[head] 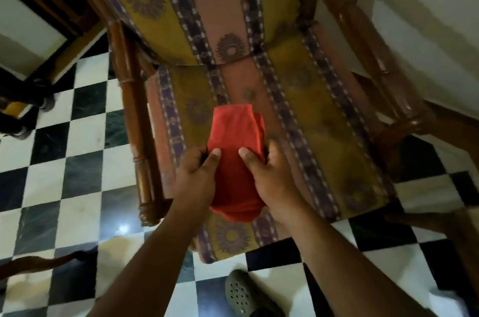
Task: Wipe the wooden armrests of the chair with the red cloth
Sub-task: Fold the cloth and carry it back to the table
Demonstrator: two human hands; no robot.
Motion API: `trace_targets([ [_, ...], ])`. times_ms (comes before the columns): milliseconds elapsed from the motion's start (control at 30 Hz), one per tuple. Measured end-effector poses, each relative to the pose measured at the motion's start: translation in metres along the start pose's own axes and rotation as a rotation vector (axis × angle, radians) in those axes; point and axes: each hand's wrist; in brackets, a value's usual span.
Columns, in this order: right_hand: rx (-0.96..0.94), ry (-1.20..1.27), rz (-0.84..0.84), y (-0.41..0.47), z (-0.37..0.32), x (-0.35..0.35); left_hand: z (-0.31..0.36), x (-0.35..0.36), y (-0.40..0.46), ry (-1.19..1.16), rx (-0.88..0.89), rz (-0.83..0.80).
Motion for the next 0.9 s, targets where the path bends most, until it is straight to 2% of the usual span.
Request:
trace_targets([
  [200,0.022,0.048,0.237,-0.034,0.006,-0.155,0.01,0.135,-0.047,0.146,0.095,-0.273],
  [433,0.053,0.172,0.524,-0.125,0.029,-0.336,0.004,0.309,-0.146,0.301,0.132,-0.694],
  [700,0.152,0.369,0.88,-0.23,0.11,-0.469,-0.055,0.458,-0.271,0.558,0.139,-1.071],
  [900,0.256,0.473,1.101,-0.291,0.185,-0.528,-0.123,0.535,-0.346,0.7,0.143,-1.234],
])
Point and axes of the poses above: each hand's wrist, its own y-axis towards the middle knuckle, its own x-axis out of the palm, z = x × y, and after that the axes turned 7 degrees about -y, right-handed
